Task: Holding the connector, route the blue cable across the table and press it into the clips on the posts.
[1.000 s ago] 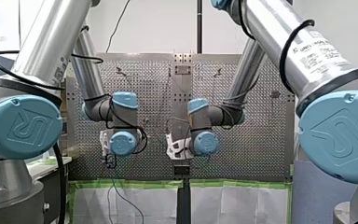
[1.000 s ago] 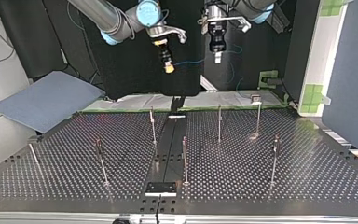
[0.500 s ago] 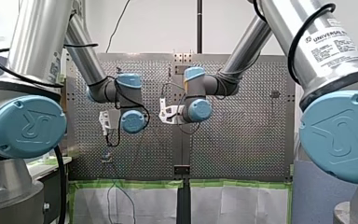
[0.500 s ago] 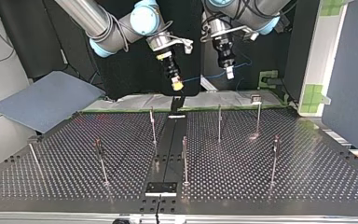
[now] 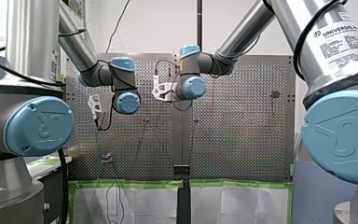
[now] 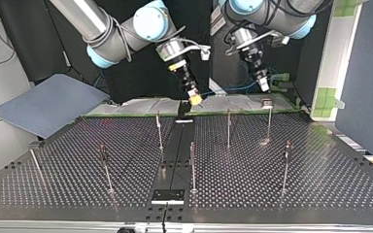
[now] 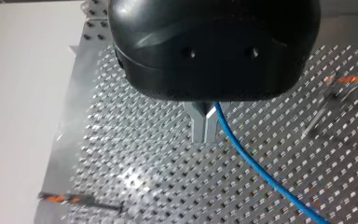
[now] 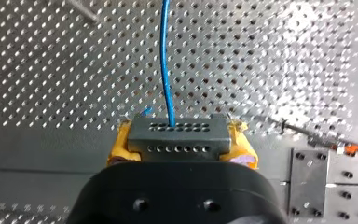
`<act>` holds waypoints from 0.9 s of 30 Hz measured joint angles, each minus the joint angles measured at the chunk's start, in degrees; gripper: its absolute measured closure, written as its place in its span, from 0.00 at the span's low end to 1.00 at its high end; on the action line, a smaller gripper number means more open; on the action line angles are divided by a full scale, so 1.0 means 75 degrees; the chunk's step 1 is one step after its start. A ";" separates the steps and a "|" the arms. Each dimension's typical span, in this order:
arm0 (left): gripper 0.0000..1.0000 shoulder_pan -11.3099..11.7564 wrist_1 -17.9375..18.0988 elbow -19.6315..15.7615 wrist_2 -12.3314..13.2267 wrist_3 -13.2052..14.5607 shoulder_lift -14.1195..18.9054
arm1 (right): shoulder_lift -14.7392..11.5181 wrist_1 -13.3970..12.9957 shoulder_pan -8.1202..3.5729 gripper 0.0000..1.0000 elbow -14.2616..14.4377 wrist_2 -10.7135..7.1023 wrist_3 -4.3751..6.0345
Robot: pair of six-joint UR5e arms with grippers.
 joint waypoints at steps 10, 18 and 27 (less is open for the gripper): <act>1.00 0.0341 -0.0728 0.0466 0.0425 -0.0093 0.0728 | 0.0255 0.0537 0.0048 1.00 -0.0765 -0.0281 0.0049; 1.00 0.0567 -0.1318 0.0785 0.0629 -0.0100 0.1186 | 0.0464 0.0891 0.0069 1.00 -0.1442 -0.0368 0.0175; 1.00 0.0852 -0.1795 0.1060 0.0948 -0.0159 0.1031 | 0.0907 0.1322 0.0141 1.00 -0.2159 -0.0405 0.0202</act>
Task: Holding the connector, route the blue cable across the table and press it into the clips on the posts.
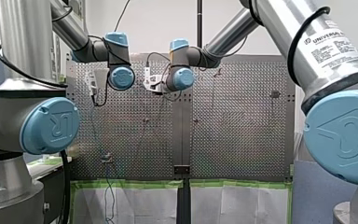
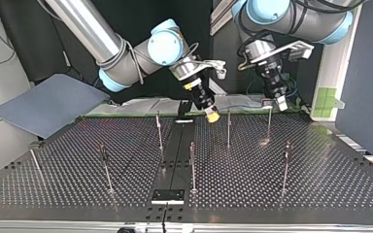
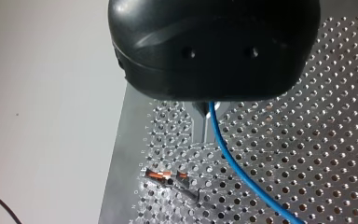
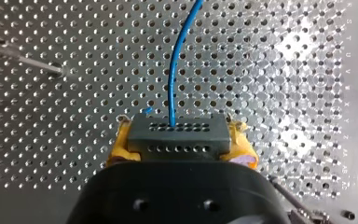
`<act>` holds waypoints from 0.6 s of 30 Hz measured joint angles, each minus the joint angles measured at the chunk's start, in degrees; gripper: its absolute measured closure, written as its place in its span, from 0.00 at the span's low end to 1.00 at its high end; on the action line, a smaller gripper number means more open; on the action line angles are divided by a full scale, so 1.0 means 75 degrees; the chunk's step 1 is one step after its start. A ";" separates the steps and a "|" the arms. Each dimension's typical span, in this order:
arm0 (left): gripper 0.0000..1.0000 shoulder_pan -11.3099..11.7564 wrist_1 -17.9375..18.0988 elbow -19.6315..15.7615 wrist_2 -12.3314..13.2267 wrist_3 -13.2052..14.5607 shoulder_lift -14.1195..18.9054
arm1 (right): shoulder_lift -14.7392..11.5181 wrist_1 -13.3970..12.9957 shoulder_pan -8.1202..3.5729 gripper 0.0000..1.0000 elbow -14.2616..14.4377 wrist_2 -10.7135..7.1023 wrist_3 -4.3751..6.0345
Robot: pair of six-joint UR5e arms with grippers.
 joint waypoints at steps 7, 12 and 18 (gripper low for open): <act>1.00 0.0491 -0.0129 0.0146 0.0498 -0.0123 0.0098 | 0.0124 0.0151 0.0030 1.00 -0.0496 -0.0073 0.0002; 1.00 0.0886 -0.0139 0.0335 0.0904 -0.0255 0.0105 | 0.0270 0.0434 0.0033 1.00 -0.0891 -0.0098 0.0002; 1.00 0.1098 -0.0182 0.0638 0.1246 -0.0381 0.0037 | 0.0504 0.0657 0.0045 1.00 -0.1395 -0.0140 -0.0004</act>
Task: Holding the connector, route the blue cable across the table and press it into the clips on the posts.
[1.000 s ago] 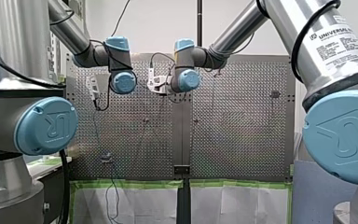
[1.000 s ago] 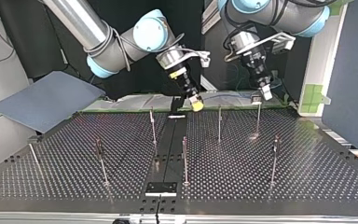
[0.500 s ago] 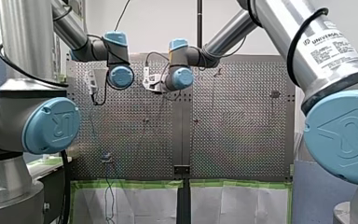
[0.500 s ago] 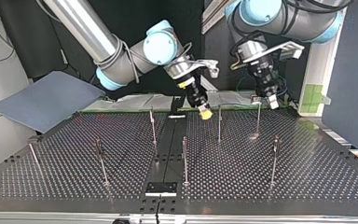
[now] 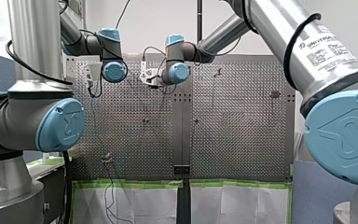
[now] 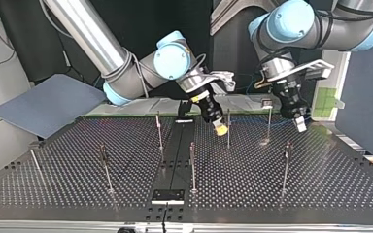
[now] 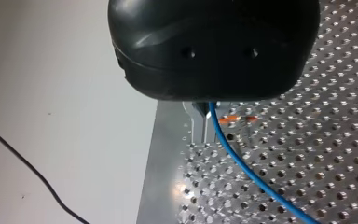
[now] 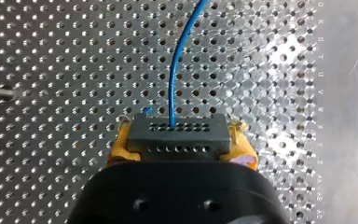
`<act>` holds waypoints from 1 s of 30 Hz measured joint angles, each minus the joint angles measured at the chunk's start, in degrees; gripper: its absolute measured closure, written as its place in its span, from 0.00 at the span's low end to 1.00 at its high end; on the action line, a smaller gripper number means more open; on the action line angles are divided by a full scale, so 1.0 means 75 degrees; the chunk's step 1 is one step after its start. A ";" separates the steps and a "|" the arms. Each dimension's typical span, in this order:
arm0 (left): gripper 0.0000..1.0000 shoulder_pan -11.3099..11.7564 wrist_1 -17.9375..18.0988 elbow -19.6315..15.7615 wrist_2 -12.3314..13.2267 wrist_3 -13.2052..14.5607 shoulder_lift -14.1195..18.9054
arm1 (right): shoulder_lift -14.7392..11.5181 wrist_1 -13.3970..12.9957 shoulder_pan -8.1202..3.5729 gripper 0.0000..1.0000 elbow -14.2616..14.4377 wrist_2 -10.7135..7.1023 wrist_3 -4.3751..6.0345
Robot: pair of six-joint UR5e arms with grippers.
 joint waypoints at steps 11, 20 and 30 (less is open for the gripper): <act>1.00 0.0242 -0.0132 0.0381 0.0219 -0.0190 -0.0293 | 0.0372 0.0260 0.0100 1.00 -0.0831 -0.0081 -0.0058; 1.00 0.0522 0.0063 0.0398 0.0535 -0.0380 -0.0593 | 0.0536 0.0277 0.0084 1.00 -0.1568 -0.0092 -0.0126; 1.00 0.0857 0.0257 0.0520 0.1042 -0.0636 -0.0907 | 0.0933 0.0290 0.0067 1.00 -0.1888 -0.0084 -0.0243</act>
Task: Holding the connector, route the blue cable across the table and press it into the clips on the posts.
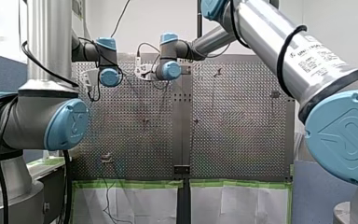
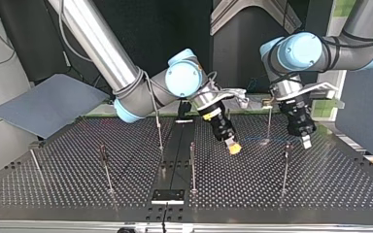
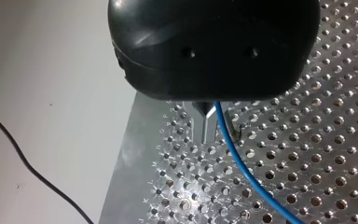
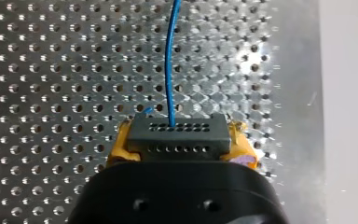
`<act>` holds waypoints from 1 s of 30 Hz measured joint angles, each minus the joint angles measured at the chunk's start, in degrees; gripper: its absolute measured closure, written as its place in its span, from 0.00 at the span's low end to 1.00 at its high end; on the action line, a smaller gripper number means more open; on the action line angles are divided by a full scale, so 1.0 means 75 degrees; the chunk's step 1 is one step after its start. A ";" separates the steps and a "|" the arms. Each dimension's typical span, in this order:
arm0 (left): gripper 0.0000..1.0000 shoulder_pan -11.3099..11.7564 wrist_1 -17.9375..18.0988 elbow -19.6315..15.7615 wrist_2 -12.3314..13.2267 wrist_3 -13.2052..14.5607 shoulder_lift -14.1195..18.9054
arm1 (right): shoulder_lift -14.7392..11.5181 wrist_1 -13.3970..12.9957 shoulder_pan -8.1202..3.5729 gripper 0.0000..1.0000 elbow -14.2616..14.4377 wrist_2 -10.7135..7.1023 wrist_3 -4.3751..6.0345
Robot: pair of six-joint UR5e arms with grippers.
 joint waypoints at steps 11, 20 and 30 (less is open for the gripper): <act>1.00 0.0355 0.0175 0.0369 0.0505 -0.0350 -0.0381 | 0.0047 -0.0007 -0.0035 1.00 -0.0034 0.0030 -0.0088; 1.00 0.0616 0.0463 0.0432 0.0918 -0.0542 -0.0577 | 0.0047 -0.0017 -0.0058 1.00 -0.0125 0.0119 -0.0113; 1.00 0.0803 0.0611 0.0581 0.1295 -0.0774 -0.0779 | 0.0048 -0.0023 -0.0128 1.00 -0.0181 0.0213 -0.0114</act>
